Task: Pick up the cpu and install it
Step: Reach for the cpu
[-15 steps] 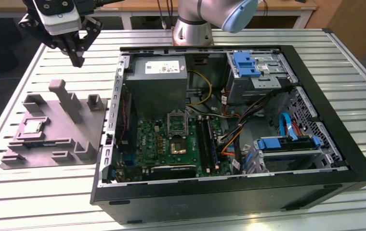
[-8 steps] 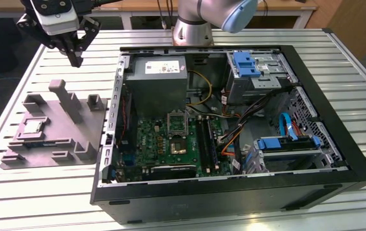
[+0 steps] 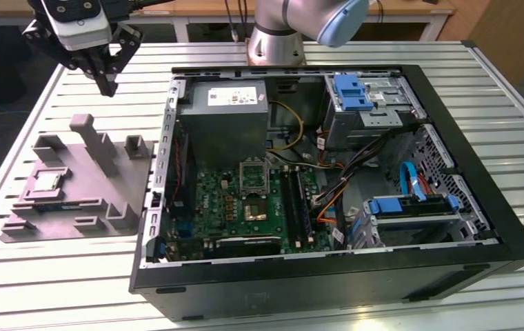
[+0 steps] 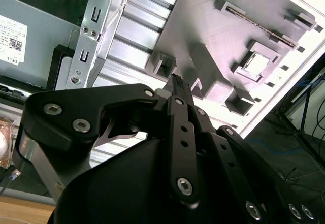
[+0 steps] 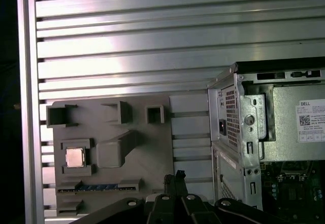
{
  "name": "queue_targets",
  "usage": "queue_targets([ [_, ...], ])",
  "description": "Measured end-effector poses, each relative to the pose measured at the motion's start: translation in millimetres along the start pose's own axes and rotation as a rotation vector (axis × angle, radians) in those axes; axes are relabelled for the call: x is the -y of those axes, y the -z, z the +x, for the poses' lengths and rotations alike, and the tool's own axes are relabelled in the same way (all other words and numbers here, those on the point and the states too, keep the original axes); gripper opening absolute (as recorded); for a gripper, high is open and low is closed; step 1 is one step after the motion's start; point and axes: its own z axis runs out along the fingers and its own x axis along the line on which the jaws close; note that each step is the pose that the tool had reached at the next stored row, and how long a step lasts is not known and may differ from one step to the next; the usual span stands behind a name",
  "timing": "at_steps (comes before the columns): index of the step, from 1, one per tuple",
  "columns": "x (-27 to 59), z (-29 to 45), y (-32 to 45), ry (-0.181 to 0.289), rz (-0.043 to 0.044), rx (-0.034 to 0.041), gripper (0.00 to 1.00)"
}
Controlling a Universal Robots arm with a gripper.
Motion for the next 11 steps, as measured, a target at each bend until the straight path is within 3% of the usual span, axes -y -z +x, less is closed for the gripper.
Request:
queue_targets([
  [11,0.1,1.3,0.0,0.0,0.0,0.0,0.11],
])
